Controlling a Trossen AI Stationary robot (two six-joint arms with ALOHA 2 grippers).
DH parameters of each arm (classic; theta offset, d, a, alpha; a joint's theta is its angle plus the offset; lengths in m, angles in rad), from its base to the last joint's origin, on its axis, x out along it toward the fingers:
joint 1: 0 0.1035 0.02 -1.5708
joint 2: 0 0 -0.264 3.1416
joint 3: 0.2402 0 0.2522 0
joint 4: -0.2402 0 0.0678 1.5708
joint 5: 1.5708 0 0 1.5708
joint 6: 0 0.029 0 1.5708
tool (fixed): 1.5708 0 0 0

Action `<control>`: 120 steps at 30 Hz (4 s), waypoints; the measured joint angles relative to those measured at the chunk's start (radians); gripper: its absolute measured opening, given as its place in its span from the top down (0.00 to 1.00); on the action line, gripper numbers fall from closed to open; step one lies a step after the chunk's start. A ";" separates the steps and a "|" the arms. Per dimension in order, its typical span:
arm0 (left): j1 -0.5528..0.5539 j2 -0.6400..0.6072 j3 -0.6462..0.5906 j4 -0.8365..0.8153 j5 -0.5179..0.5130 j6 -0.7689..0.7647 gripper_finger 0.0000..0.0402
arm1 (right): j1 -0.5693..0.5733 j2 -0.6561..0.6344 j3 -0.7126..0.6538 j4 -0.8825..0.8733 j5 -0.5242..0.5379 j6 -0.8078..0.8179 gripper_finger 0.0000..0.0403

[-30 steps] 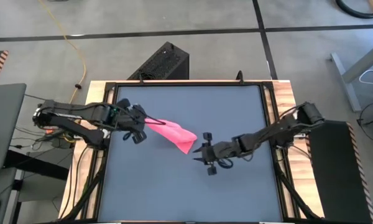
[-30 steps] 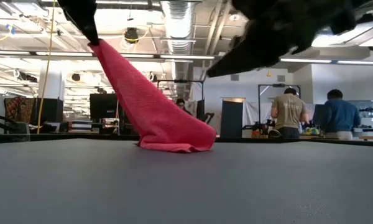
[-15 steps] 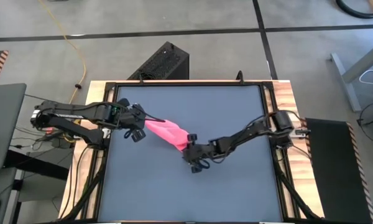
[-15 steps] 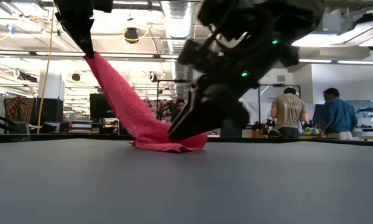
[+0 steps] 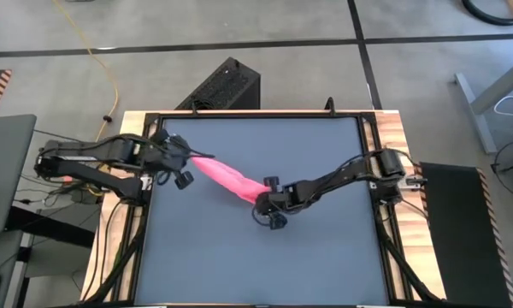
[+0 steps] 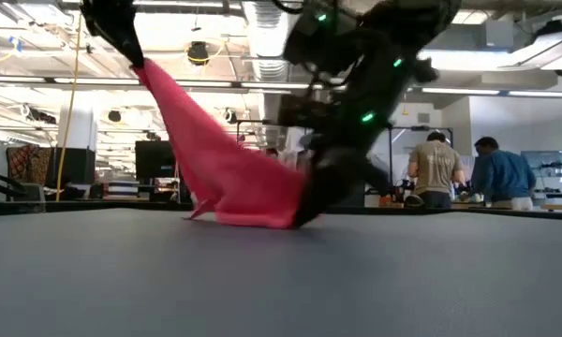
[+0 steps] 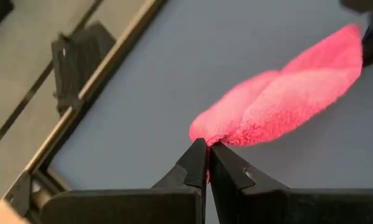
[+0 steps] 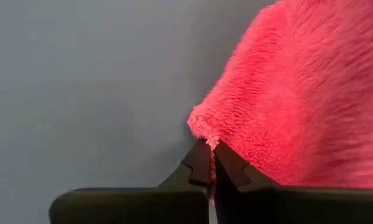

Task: Roll towel
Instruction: Fold the pink microfiber towel

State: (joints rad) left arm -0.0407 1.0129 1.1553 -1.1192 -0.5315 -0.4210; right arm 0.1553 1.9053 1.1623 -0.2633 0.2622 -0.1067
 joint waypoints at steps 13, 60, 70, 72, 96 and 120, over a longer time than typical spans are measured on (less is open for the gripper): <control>0.047 -0.177 -0.024 0.050 0.023 -0.054 1.00 | 0.067 -0.465 -0.057 -0.416 -0.219 0.028 0.96; -0.429 0.375 -0.409 0.683 0.595 -0.301 1.00 | 0.000 -0.133 -0.298 0.551 -0.255 0.058 0.59; -0.452 0.501 -0.409 0.722 0.700 -0.322 1.00 | 0.108 -0.105 -0.297 0.529 -0.317 0.156 0.71; -0.446 0.511 -0.409 0.747 0.687 -0.311 1.00 | 0.127 -0.120 -0.297 0.528 -0.309 0.153 0.84; -0.405 0.492 -0.408 0.774 0.624 -0.253 1.00 | 0.151 -0.384 -0.282 0.182 -0.381 0.390 0.65; -0.405 0.492 -0.409 0.775 0.572 -0.202 1.00 | 0.108 -0.198 -0.284 0.206 -0.390 0.729 0.74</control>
State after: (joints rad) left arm -0.4461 1.5051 0.7467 -0.3446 0.0403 -0.6231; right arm 0.2637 1.7073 0.8787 -0.0572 -0.1280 0.6226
